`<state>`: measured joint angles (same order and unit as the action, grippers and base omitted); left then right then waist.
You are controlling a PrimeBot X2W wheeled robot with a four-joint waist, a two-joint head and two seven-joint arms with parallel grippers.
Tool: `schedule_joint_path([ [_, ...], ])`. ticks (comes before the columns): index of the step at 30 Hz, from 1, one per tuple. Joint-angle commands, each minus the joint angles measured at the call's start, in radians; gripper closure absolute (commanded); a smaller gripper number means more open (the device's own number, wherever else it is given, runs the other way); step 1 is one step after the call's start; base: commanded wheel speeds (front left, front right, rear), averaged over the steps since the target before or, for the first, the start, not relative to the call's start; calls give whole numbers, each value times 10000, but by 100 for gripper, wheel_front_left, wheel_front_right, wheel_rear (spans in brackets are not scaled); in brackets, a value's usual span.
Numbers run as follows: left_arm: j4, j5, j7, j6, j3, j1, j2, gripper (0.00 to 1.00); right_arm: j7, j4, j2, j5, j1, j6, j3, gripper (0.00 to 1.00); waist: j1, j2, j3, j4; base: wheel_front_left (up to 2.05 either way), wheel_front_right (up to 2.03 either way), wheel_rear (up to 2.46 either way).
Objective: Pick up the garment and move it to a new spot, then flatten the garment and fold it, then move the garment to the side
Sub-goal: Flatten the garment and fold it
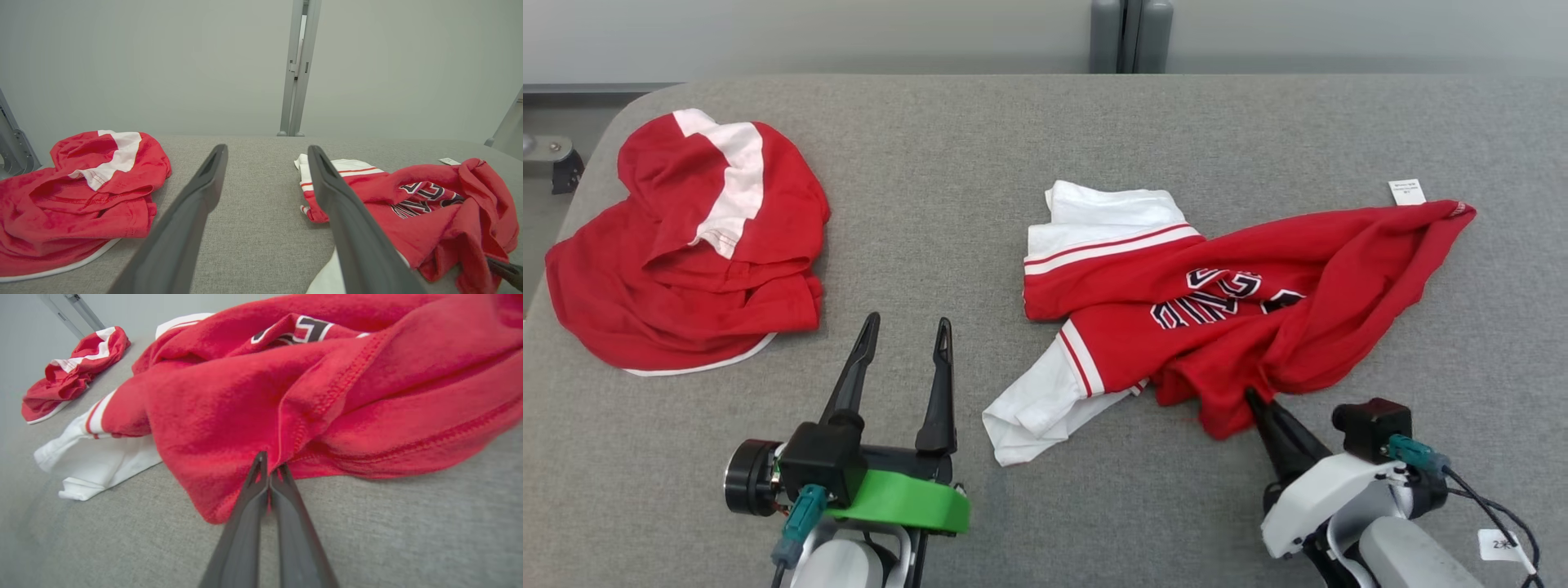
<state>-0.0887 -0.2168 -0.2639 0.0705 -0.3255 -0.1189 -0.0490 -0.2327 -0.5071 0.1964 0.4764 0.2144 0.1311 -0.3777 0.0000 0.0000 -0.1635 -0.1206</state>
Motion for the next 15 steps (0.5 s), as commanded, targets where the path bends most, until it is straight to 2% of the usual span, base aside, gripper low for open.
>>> schedule_joint_path([
  [1,-4,1,-9,50,46,-22,-27,0,-105,-64,165,-131,107,-6,145,100,0,0,55,108,0,0,0],
  [9,30,-43,-9,22,86,-78,-29,0,-206,127,1485,-743,275,-6,1306,100,0,0,165,633,0,0,0],
  [15,38,-95,-9,55,14,-169,-29,0,291,8,2628,-1056,404,-6,2286,100,0,0,138,838,0,0,0],
])
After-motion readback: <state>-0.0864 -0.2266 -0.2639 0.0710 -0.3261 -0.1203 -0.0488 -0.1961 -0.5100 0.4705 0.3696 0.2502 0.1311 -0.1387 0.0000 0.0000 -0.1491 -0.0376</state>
